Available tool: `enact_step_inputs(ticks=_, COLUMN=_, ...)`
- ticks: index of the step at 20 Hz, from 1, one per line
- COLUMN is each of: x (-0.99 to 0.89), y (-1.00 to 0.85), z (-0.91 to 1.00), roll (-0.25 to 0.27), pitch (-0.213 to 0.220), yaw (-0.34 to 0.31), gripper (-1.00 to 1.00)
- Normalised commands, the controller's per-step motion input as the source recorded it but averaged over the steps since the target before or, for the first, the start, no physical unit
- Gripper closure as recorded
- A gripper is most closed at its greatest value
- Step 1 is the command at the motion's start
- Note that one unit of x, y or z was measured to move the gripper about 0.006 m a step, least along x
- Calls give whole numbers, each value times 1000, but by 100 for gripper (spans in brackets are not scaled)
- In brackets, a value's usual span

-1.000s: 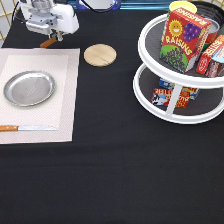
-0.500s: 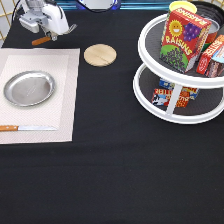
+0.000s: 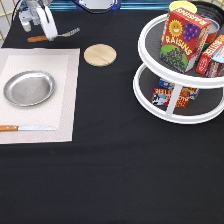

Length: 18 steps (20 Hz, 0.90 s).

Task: Arrange plate and fork

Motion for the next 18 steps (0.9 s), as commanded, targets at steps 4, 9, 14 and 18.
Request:
enact_step_inputs(ticks=4, x=155, y=-374, z=0, roll=48, pitch=95, yaw=-158, gripper=100)
enact_step_inputs(ticks=9, x=379, y=-551, z=0, roll=71, pitch=113, yaw=-56, gripper=100)
enact_step_inputs(ticks=14, x=427, y=-683, z=-42, roll=119, pitch=126, yaw=-1, gripper=100)
enact_step_inputs(ticks=18, x=396, y=-439, z=-154, roll=123, pitch=134, yaw=-76, gripper=100)
